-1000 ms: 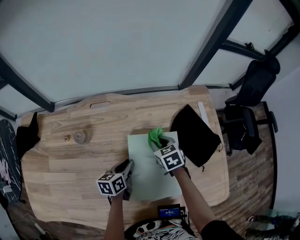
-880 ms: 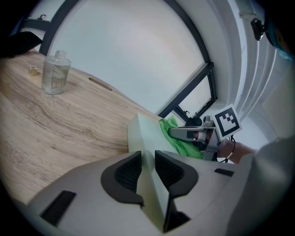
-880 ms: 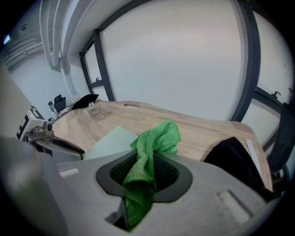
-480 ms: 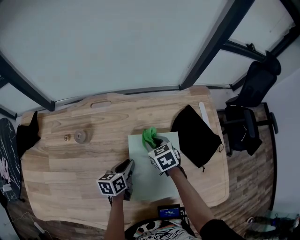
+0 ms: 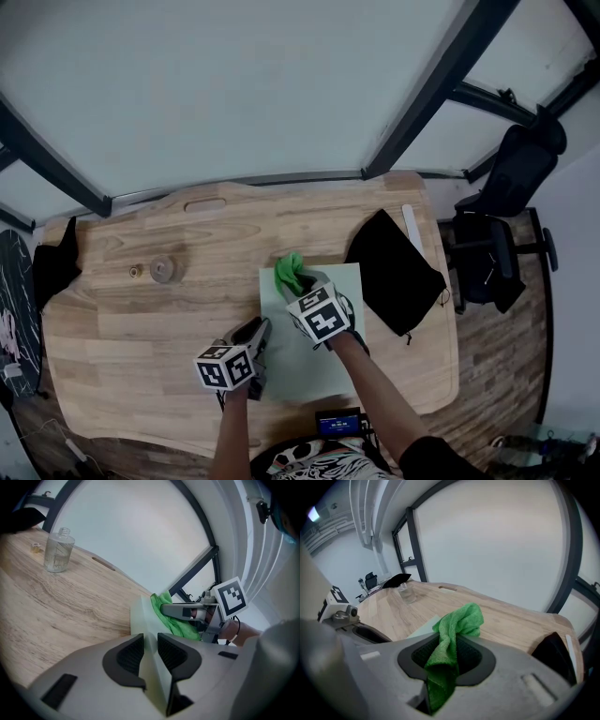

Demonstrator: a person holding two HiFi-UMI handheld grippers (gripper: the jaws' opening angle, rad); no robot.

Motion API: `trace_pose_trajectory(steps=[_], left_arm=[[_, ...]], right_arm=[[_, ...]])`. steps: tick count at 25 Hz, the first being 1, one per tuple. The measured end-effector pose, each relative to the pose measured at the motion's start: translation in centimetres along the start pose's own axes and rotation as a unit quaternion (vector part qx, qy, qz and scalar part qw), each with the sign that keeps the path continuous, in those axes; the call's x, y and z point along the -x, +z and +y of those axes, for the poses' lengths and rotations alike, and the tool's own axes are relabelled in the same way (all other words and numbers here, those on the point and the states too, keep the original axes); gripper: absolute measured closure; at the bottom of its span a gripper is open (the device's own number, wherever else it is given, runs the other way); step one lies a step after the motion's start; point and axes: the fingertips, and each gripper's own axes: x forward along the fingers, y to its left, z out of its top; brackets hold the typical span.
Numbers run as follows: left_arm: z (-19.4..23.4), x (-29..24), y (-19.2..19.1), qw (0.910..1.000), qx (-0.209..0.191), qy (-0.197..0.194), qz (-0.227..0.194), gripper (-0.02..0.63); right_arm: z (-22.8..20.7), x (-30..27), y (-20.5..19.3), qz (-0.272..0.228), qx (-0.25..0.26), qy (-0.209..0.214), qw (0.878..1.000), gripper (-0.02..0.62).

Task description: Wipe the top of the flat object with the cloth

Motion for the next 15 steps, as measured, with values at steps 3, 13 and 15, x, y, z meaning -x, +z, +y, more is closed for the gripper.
trace_pose_trajectory(steps=[3, 13, 15], left_arm=[[0.0, -0.1, 0.0, 1.0000, 0.003, -0.002, 0.000, 0.514], [0.0, -0.1, 0.0, 0.9999, 0.009, -0.007, 0.000, 0.514], [0.0, -0.1, 0.0, 0.9999, 0.010, -0.006, 0.000, 0.514]], right_arm=[[0.3, -0.3, 0.2, 0.000, 0.000, 0.005, 1.000, 0.506], [1.7, -1.2, 1.5, -0.011, 0.019, 0.028, 0.999, 0.506], [2.0, -1.3, 1.7, -0.012, 0.018, 0.031, 0.999, 0.506]])
